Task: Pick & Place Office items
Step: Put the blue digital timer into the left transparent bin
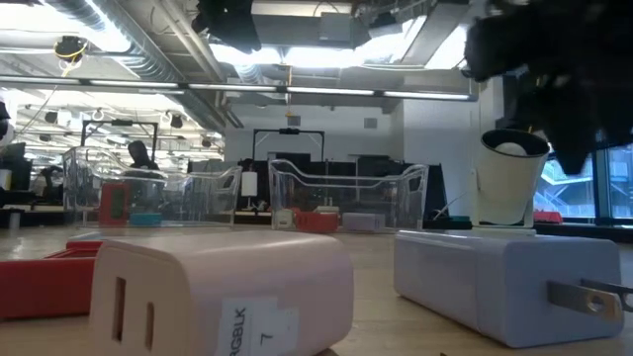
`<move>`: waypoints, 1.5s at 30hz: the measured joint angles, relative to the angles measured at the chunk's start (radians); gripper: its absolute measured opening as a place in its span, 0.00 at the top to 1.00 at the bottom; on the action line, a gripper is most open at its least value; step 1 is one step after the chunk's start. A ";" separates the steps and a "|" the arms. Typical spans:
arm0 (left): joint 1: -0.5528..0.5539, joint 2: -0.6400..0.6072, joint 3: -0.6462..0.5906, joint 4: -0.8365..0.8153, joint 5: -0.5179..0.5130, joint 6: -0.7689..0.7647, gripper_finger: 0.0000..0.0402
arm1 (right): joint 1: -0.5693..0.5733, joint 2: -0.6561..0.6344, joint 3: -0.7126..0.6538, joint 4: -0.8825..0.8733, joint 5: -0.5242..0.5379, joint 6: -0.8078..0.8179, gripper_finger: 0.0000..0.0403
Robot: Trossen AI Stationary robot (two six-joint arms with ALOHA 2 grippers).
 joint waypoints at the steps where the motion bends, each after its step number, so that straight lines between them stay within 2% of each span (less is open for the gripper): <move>1: 0.000 0.000 0.000 0.000 0.000 0.000 0.64 | 0.012 0.000 -0.020 0.026 0.003 -0.013 0.24; 14: 0.000 0.000 0.000 0.000 0.000 -0.001 0.64 | 0.098 0.002 -0.193 0.216 0.013 -0.064 0.24; 24: 0.000 0.000 0.000 0.000 -0.017 -0.017 0.64 | 0.127 0.007 -0.218 0.221 0.037 -0.112 0.24; 31: 0.000 0.000 0.000 0.000 -0.035 -0.017 0.64 | 0.130 0.074 -0.217 0.236 0.041 -0.113 0.24; 35: 0.000 0.000 0.000 0.001 -0.036 -0.017 0.64 | 0.132 0.095 -0.214 0.229 0.086 -0.100 0.24; 40: 0.000 0.000 0.000 0.001 -0.036 -0.017 0.64 | 0.133 0.097 -0.215 0.230 0.100 -0.078 0.32; 45: 0.000 0.000 0.000 0.001 -0.036 -0.017 0.64 | 0.139 0.097 -0.217 0.226 0.105 -0.070 0.48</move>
